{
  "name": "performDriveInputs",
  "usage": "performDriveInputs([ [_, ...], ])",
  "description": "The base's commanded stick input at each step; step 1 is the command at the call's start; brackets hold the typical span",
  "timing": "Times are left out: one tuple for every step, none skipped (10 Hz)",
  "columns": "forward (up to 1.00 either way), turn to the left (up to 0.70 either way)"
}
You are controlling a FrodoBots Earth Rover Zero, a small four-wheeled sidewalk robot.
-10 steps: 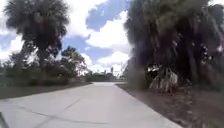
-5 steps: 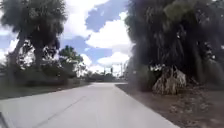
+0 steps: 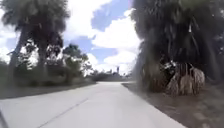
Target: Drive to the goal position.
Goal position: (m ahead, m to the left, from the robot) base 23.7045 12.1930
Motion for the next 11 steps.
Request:
performDriveInputs([
  [0.85,0.00],
  [0.85,0.00],
  [0.85,0.00],
  [0.85,0.00],
  [0.85,0.00],
  [0.85,0.00],
  [0.85,0.00],
  [0.85,0.00],
  [0.85,0.00],
  [0.85,0.00],
  [0.85,0.00],
])
